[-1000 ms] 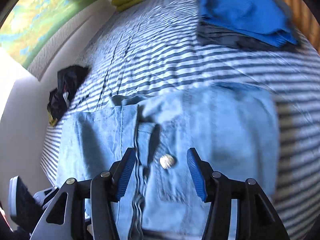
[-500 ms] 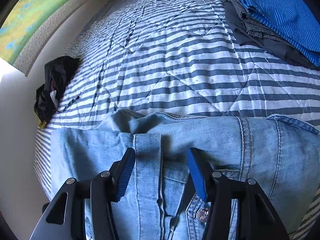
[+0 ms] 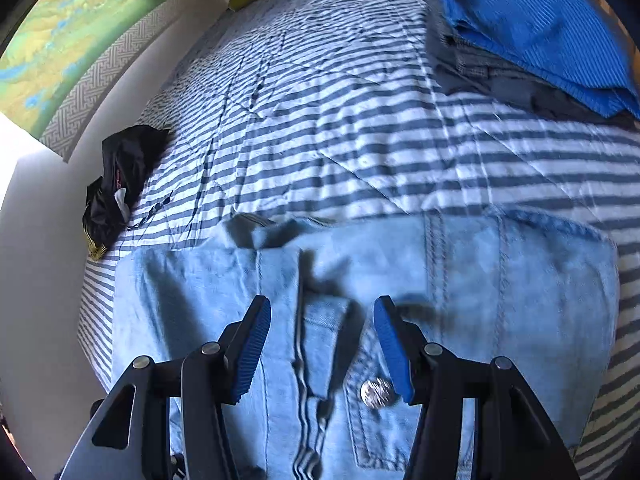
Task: Fold large clothes
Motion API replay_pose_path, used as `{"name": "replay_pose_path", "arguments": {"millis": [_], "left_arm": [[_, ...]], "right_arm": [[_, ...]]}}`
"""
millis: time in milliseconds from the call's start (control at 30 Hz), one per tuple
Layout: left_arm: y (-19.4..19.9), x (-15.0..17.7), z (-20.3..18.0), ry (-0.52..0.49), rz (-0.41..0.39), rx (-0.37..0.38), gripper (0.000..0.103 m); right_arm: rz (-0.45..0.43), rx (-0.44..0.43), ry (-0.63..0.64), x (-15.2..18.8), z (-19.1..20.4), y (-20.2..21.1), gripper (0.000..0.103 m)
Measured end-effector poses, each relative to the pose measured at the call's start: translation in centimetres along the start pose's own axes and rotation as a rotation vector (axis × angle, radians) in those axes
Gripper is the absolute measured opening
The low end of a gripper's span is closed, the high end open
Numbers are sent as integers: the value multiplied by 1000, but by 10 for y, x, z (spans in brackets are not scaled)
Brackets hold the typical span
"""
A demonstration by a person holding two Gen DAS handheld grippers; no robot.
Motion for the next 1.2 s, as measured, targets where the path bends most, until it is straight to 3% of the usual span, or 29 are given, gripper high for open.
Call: {"name": "replay_pose_path", "arguments": {"millis": [100,167,200,233,367,467,500,533,600,700,800,900,1000,1200], "left_arm": [[5,2,6,33,-5,52,39],[4,4,11,26,-10,60,35],[5,4,12,22,-10,62,31],[6,5,12,19,-9,67,26],[7,7,17,16,-19,69,23],[5,4,23,20,-29,55,27],[4,4,25,19,-20,45,41],[9,10,22,13,-16,33,49],[18,12,21,-15,-28,4,50],[21,9,26,-46,-44,-25,59],[17,5,25,-64,-34,-23,60],[9,-3,23,-70,-40,-17,59],[1,-7,15,-83,-41,20,12],[21,-5,23,-44,-75,74,12]], "right_arm": [[40,42,15,-5,0,-20,48],[41,54,17,-7,-1,-27,31],[38,50,15,-8,-1,-28,11],[30,55,14,-8,-1,-28,2],[-22,81,53,-9,6,-17,0],[-10,104,50,-12,5,-15,2],[5,116,51,-13,4,-17,10],[28,94,46,-12,3,-20,29],[45,52,45,-11,6,-25,49],[55,78,69,-9,10,-34,49],[59,86,65,-11,12,-40,46],[67,60,44,-14,13,-42,23],[56,76,54,-16,11,-37,11],[13,62,60,-14,21,-17,5]]}}
Point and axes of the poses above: each gripper's, at about its wrist camera, not at the fingertips, and y roughly against the way its jaws point, z to its left, x to its underside, the point moved 6 cm from there along -y, roughly the way its jaws point, and after that the axes turned 15 degrees about -x, right-handed, at the moved point
